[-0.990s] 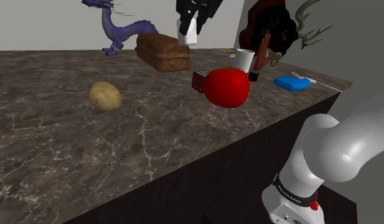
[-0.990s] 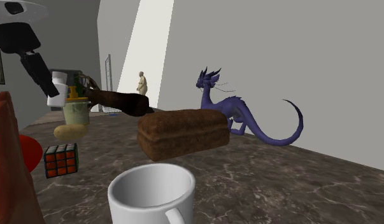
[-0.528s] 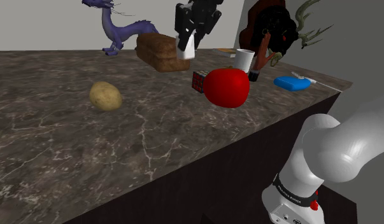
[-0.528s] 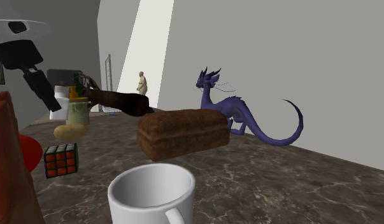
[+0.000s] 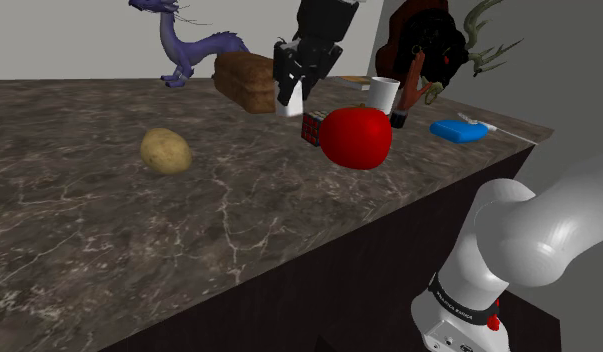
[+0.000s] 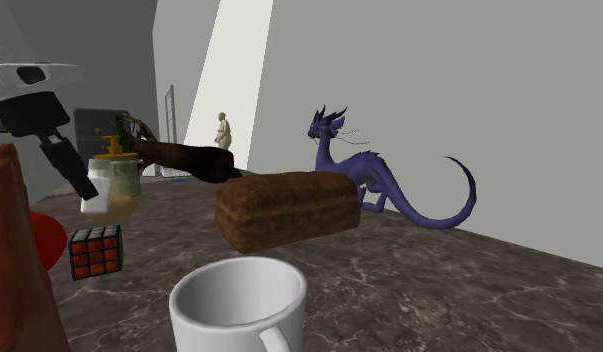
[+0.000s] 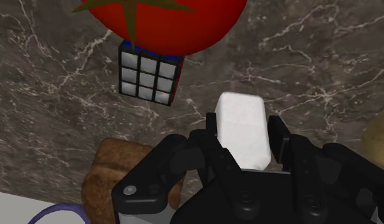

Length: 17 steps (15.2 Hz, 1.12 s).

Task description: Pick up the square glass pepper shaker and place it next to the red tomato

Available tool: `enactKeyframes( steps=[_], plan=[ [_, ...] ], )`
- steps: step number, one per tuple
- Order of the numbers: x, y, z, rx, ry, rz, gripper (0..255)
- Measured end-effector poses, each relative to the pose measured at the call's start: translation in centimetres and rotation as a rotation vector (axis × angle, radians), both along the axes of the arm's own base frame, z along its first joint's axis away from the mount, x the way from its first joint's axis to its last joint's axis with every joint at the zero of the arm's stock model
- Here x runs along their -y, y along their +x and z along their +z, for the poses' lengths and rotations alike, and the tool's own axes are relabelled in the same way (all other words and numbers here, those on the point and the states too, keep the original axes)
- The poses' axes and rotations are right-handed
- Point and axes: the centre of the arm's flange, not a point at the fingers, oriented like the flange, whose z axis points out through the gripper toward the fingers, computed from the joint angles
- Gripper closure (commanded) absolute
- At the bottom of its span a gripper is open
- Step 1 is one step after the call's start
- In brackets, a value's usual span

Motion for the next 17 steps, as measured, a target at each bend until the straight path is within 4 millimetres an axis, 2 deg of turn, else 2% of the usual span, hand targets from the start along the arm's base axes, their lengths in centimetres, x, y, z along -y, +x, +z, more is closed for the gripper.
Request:
enactKeyframes(
  steps=[10,17],
  plan=[
    [0.1,0.0,-5.4,0.0,0.0,0.0,255],
    [0.1,0.0,-6.0,0.0,0.0,0.0,255]
  ],
)
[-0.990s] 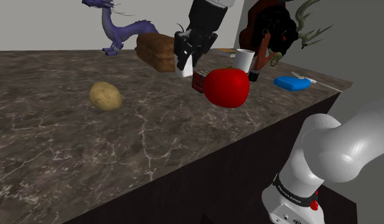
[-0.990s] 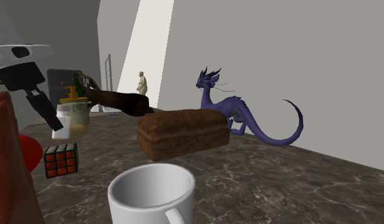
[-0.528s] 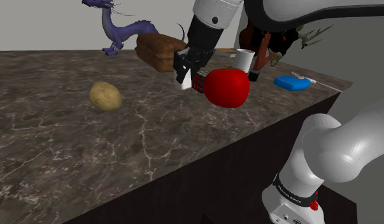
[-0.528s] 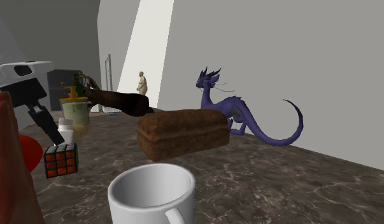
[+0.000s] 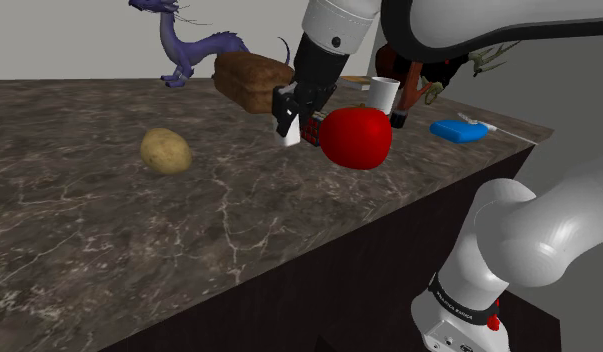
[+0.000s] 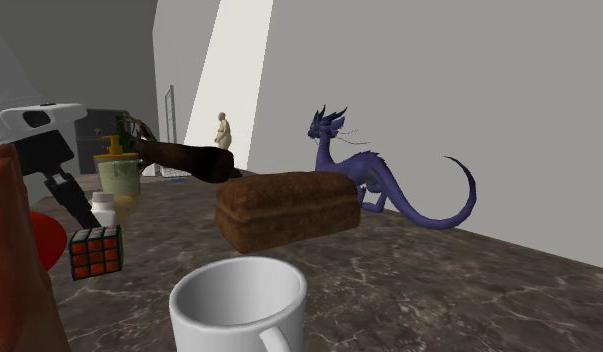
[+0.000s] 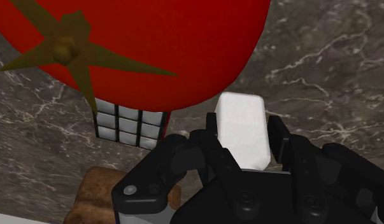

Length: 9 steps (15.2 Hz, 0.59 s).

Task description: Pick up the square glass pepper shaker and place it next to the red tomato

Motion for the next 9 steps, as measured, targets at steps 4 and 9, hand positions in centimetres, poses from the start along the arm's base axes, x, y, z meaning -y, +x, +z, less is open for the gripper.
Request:
enactKeyframes(
  steps=[4,9],
  plan=[
    [0.0,0.0,0.0,0.0,0.0,0.0,0],
    [0.0,-0.6,1.4,0.001,0.0,0.0,0]
  ],
)
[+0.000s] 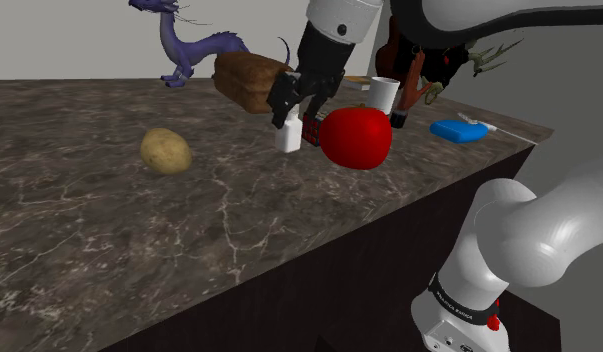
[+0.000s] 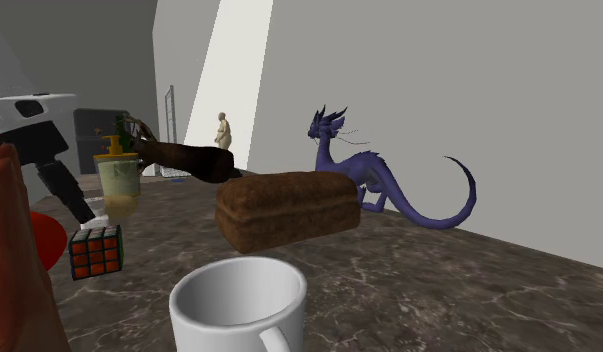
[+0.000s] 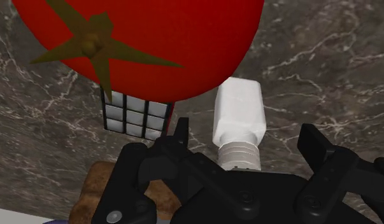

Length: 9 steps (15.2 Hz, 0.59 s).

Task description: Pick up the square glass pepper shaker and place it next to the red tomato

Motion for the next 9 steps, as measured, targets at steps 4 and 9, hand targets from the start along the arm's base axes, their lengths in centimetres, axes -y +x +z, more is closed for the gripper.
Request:
enactKeyframes(
  steps=[4,9],
  plan=[
    [-0.1,-1.2,3.0,0.0,0.0,0.0,0],
    [-0.2,-1.3,3.2,-0.001,0.0,0.0,0]
  ],
)
